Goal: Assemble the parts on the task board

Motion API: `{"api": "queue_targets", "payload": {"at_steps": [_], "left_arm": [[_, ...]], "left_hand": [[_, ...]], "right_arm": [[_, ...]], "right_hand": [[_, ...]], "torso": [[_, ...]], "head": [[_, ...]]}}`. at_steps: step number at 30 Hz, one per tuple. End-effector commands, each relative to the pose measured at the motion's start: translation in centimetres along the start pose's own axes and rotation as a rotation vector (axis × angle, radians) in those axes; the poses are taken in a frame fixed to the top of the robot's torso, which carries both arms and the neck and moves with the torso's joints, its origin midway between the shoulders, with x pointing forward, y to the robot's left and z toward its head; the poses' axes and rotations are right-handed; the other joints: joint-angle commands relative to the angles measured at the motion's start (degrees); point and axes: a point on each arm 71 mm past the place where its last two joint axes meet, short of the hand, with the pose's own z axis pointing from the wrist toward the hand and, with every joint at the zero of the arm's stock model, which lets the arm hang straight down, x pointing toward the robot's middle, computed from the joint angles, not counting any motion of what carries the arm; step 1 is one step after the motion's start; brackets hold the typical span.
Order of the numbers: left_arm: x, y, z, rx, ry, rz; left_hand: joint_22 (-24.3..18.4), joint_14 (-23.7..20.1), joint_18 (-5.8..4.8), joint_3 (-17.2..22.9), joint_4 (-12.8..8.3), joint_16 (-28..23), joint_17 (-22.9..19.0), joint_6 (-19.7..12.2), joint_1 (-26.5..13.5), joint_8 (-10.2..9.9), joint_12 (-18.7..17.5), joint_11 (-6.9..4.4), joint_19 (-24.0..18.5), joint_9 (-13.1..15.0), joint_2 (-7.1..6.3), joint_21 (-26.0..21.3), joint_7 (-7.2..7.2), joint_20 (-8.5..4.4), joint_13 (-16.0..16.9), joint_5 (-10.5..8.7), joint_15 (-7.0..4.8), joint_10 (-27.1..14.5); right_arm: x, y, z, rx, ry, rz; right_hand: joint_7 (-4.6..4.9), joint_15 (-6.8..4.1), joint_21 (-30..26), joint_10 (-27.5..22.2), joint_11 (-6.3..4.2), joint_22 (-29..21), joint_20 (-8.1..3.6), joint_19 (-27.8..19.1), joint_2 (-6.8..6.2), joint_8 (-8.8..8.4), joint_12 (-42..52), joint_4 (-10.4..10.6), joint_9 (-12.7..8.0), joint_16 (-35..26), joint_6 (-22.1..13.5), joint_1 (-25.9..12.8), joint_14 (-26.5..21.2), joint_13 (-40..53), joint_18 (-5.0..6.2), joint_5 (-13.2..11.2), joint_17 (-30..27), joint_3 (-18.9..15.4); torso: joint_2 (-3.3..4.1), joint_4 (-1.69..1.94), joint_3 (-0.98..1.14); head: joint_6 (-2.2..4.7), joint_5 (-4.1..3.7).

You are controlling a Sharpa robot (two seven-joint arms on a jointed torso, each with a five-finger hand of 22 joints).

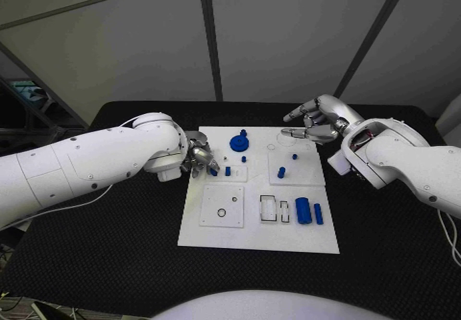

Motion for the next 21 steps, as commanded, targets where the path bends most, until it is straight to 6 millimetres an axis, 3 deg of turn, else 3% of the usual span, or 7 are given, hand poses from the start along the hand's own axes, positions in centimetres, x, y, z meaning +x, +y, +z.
{"api": "queue_targets", "payload": {"at_steps": [1, 9, 21], "left_arm": [[0.57, 0.10, 0.20, -0.017, 0.036, 0.026], [0.45, 0.10, 0.34, -0.022, 0.026, 0.019], [0.30, 0.32, 0.37, -0.030, 0.018, 0.012]], "left_hand": [[0.13, -0.04, 2.27, -2.07, 1.15, -0.13, 0.09, 0.68, -0.87, -0.62, 0.30, -0.02, 0.60, -0.52, 0.13, 0.19, -0.04, 0.03, 0.23, -0.39, -0.37, 0.47], [0.62, -0.02, 2.17, -8.74, 4.63, -0.12, 0.11, 2.09, -3.39, -1.26, 0.87, 0.05, 0.99, -1.69, 0.69, 0.35, 0.01, 0.00, 1.02, -0.84, -0.33, 0.80], [1.18, 0.00, 2.08, -18.63, 7.51, -0.14, 0.15, 3.05, -3.10, -2.04, 1.19, 0.08, 1.34, -3.03, 2.23, 0.41, 0.00, -0.01, 1.73, -0.86, -0.35, 0.97]], "right_arm": [[-0.03, 0.13, 0.01, -0.006, 0.003, -0.002], [-0.05, 0.12, -0.01, -0.006, 0.003, -0.002], [-0.08, 0.07, -0.02, -0.004, 0.003, -0.003]], "right_hand": [[0.00, -0.34, -0.20, -0.46, -0.03, -0.06, 0.11, -0.43, 0.43, 0.28, -0.25, -0.02, 0.01, -0.24, 0.51, -0.09, 4.53, -0.06, 0.84, 0.35, 8.75, -0.40], [-0.01, -0.36, -0.30, -0.50, -0.04, -0.21, 0.10, -0.49, 0.44, 0.33, -0.30, -0.01, 0.00, -0.28, 0.50, -0.08, 4.52, -0.12, 0.86, 0.39, 8.69, -0.46], [-0.01, -0.36, -0.32, -0.51, -0.04, -0.23, 0.09, -0.50, 0.44, 0.34, -0.31, -0.01, 0.00, -0.29, 0.50, -0.08, 4.51, -0.14, 0.87, 0.40, 8.68, -0.47]], "torso": [[-0.03, 0.04, -0.01], [-0.04, 0.03, -0.03], [-0.03, 0.08, -0.06]], "head": [[-0.09, -0.14], [-0.05, -0.25], [0.00, -0.38]]}}
